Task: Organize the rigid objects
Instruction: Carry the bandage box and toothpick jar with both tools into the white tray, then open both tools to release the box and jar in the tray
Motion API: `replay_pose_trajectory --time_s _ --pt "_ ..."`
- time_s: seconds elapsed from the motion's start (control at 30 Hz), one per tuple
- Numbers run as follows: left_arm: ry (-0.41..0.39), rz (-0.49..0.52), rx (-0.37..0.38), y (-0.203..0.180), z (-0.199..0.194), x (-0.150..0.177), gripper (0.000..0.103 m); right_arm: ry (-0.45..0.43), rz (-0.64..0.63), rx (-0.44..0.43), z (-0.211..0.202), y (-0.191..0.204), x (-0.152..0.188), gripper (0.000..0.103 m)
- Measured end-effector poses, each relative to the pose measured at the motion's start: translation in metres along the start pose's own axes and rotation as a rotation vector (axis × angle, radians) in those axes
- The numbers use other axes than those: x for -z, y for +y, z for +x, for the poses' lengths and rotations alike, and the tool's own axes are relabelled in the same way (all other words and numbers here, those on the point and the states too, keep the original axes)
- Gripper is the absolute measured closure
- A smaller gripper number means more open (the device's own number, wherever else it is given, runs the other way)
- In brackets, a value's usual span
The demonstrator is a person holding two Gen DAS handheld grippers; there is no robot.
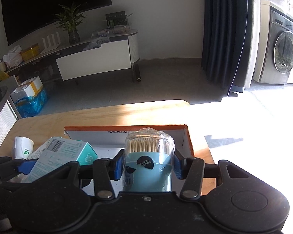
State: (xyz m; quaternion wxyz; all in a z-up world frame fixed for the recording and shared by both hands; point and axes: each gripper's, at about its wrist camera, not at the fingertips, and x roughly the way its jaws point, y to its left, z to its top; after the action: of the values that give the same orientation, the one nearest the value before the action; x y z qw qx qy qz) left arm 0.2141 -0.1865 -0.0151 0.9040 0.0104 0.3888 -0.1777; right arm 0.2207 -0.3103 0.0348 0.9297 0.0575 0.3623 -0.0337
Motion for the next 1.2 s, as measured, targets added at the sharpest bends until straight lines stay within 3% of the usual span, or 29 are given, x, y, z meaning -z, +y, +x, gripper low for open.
replay_pose_trajectory --time_s 0.17,0.23,0.27,0.3,0.37,0.53,0.97,1.2 --pt "0.012 -0.018 0.008 -0.001 0.014 -0.005 0.031 -0.002 0.006 0.002 0.01 -0.004 -0.005 0.043" --pt "0.004 -0.021 0.022 -0.003 0.017 -0.007 0.032 -0.032 0.023 -0.001 0.006 -0.006 -0.007 0.036" --pt "0.003 -0.023 0.033 -0.004 0.017 -0.008 0.03 -0.054 0.028 -0.008 0.002 -0.008 -0.008 0.032" --pt "0.007 -0.028 0.047 -0.005 0.018 -0.009 0.02 -0.071 0.029 -0.012 -0.002 -0.008 -0.008 0.028" --pt "0.0 -0.038 0.065 -0.005 0.016 -0.01 0.011 -0.091 0.029 -0.013 -0.011 -0.011 -0.01 0.028" --pt "-0.009 -0.05 0.058 -0.001 0.003 -0.005 0.01 -0.126 0.052 -0.012 -0.03 -0.018 -0.012 0.028" --pt "0.003 -0.039 -0.077 0.017 -0.045 0.006 0.002 -0.115 0.047 0.0 -0.066 -0.002 0.01 0.025" --pt "-0.008 -0.037 -0.112 0.027 -0.062 0.016 0.002 -0.098 0.049 -0.021 -0.073 0.012 0.02 0.024"
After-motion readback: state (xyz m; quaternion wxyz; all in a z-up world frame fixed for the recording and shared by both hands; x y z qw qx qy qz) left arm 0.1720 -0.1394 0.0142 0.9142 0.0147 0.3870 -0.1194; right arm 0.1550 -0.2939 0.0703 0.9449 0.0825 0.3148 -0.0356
